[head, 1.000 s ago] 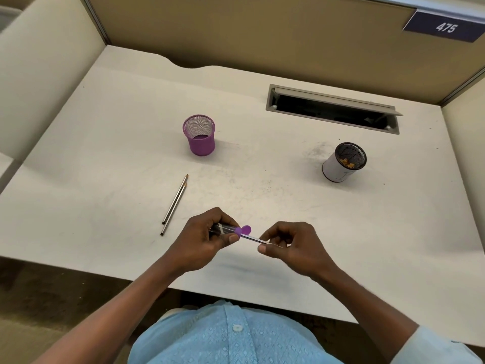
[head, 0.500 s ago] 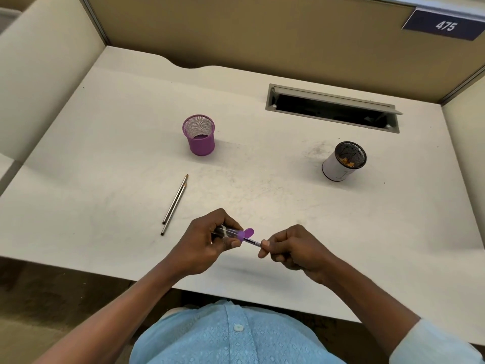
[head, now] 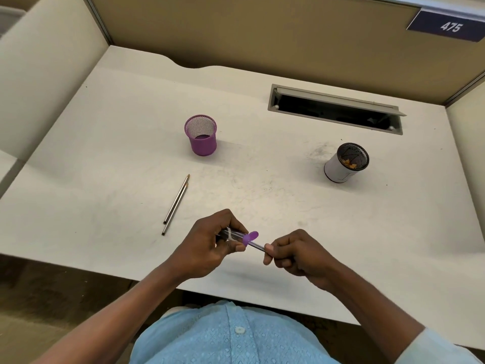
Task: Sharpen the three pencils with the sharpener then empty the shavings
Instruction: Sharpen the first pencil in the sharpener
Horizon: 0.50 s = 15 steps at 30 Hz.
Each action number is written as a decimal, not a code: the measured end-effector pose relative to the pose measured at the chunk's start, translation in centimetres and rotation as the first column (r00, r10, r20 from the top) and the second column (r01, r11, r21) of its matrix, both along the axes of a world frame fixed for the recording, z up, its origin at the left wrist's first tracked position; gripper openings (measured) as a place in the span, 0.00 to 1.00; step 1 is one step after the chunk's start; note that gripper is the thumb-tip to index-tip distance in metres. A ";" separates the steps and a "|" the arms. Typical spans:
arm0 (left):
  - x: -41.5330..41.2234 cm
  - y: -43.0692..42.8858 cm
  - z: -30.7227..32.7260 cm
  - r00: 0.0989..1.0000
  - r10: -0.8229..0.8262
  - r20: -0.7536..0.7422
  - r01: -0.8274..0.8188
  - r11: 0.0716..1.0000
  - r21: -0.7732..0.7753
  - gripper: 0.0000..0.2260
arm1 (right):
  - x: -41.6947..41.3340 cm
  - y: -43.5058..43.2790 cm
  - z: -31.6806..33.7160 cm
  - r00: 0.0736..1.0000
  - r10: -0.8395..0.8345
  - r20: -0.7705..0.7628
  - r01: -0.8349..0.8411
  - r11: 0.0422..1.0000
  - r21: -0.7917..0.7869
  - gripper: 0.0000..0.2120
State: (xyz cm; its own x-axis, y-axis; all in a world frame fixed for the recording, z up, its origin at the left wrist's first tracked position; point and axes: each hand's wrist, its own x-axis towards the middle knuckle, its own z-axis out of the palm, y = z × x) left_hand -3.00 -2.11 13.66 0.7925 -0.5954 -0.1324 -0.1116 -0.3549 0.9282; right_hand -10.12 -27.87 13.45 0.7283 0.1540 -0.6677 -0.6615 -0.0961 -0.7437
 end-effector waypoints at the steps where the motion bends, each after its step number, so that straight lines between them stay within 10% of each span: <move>1: 0.0 0.0 0.0 1.000 -0.004 0.006 0.004 1.000 0.005 0.09 | 0.0 -0.1 0.1 0.999 0.032 -0.018 -0.031 0.999 0.018 0.16; 5: 0.3 0.0 -0.1 0.998 0.047 -0.049 -0.045 0.998 0.035 0.07 | -0.8 0.4 -0.3 0.947 0.007 0.322 0.052 0.983 -0.175 0.08; 8: 0.2 -0.2 -0.3 0.986 0.087 -0.140 -0.083 0.996 0.036 0.05 | -1.3 0.2 -1.1 0.593 0.336 0.731 0.216 0.809 -0.547 0.05; 11: -0.1 -0.5 -0.4 0.976 0.119 -0.182 -0.117 0.993 0.020 0.04 | -1.5 0.1 -1.5 0.326 0.650 0.686 0.364 0.583 -0.726 0.07; 13: 0.0 -0.4 -0.3 0.978 0.118 -0.173 -0.120 0.993 0.003 0.05 | -1.3 0.7 -1.2 0.497 0.502 0.708 0.273 0.684 -0.676 0.09; 15: 0.1 -0.1 -0.3 0.987 0.084 -0.137 -0.086 0.996 -0.004 0.07 | -0.4 0.7 -0.4 0.877 0.107 0.468 0.073 0.934 -0.351 0.12</move>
State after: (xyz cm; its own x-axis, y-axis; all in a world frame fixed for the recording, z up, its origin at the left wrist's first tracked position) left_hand -2.95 -2.24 13.38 0.8150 -0.5285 -0.2377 0.0469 -0.3487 0.9361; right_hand -10.54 -27.19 13.01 0.9669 -0.0060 -0.2552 -0.2346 -0.4149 -0.8791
